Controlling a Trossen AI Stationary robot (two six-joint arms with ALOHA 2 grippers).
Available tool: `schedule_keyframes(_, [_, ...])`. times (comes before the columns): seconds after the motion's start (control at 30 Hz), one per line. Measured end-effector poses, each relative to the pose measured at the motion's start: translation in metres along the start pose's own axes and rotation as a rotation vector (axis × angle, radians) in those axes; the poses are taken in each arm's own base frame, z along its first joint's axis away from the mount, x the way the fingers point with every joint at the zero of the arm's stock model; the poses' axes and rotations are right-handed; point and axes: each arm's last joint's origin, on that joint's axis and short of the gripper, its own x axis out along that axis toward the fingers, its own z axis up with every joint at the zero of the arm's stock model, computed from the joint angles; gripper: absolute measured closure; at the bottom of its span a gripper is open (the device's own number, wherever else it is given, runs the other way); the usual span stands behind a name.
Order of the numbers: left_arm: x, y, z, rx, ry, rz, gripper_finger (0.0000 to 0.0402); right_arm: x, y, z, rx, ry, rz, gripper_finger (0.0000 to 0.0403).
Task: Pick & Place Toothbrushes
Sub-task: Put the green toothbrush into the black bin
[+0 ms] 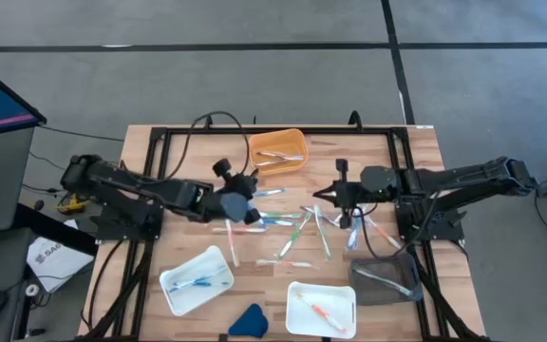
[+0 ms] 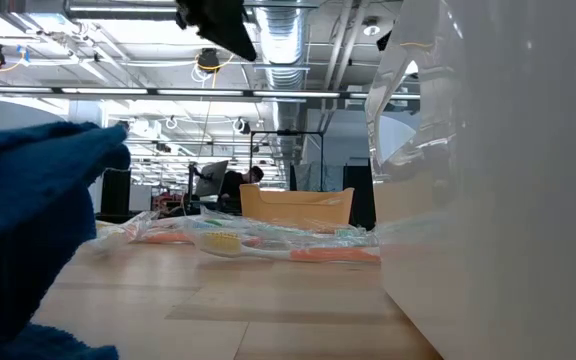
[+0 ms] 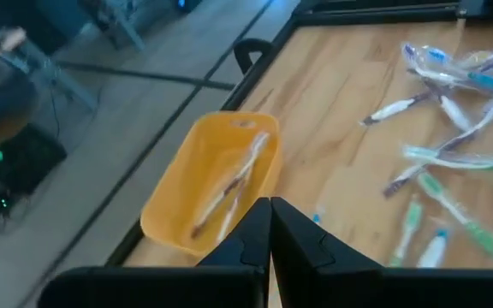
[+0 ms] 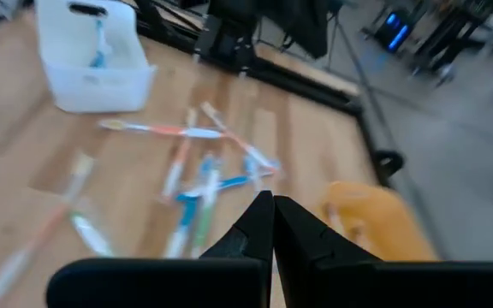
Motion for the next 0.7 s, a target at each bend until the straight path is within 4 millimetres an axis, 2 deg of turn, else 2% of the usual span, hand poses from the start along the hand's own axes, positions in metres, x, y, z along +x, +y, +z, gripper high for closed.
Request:
schedule_keyframes(0.1, [0.014,0.004,-0.007,0.075,-0.044,-0.067,0.04,0.001,-0.008,0.0,-0.098,-0.013,-0.038,0.0401])
schedule_keyframes(0.3, [0.034,0.013,-0.016,0.221,-0.288,-0.401,0.04,0.002,-0.027,0.003,-0.226,-0.062,-0.148,0.0401])
schedule_keyframes(0.37, [0.039,0.024,-0.014,0.233,-0.371,-0.436,0.04,0.001,-0.035,0.003,-0.245,-0.074,-0.191,0.0401])
schedule_keyframes(0.53, [0.058,0.058,-0.016,0.161,-0.399,-0.451,0.04,-0.002,-0.055,0.003,-0.264,-0.093,-0.301,0.0401])
schedule_keyframes(0.7, [0.081,0.081,-0.02,0.122,-0.461,-0.52,0.04,-0.003,-0.076,-0.002,-0.278,-0.102,-0.375,0.0401])
